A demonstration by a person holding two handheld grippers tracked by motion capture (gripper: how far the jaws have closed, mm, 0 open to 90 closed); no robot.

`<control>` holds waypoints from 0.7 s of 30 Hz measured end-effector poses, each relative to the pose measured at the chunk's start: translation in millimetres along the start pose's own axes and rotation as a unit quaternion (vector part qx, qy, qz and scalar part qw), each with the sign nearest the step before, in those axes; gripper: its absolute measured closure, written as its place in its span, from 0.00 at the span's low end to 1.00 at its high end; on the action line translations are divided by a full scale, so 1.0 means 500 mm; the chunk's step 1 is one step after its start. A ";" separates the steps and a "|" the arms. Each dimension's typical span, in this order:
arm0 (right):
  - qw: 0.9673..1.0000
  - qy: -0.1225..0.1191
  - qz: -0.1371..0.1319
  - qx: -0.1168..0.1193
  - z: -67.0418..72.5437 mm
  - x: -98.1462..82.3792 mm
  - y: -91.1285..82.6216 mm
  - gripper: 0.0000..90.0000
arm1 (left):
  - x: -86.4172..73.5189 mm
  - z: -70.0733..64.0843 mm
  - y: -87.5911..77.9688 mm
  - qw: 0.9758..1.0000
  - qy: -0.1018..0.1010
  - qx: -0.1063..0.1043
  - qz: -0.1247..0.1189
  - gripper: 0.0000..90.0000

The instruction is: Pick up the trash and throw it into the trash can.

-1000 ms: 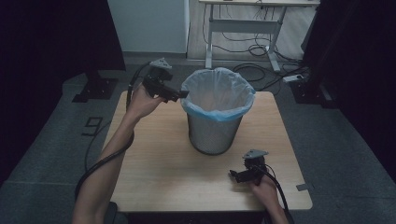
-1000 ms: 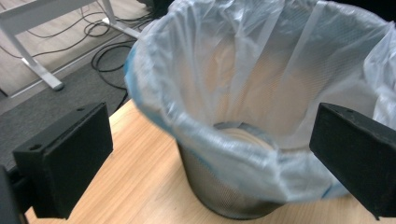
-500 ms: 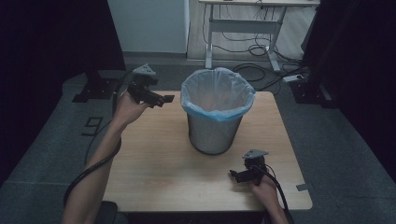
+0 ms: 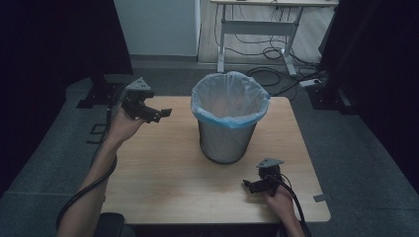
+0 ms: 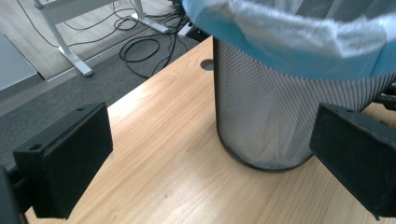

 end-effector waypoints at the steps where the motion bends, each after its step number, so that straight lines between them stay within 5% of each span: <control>1: 1.000 0.000 0.000 0.000 0.000 0.000 0.000 0.00 | -0.005 0.000 -0.001 1.000 0.000 -0.001 -0.001 0.00; 21: 1.000 0.002 0.000 -0.001 0.000 0.000 0.000 0.00 | -0.150 0.006 -0.017 1.000 -0.019 0.006 -0.003 0.00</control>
Point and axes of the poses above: each handheld gripper's, and its own axes: y roughly forward along the jaws, x roughly out of its top, z roughly to its left, the point moved 10 cm from there along y, roughly forward along the jaws, and after that the axes turned 6 degrees about -x, right-handed, at the moved point
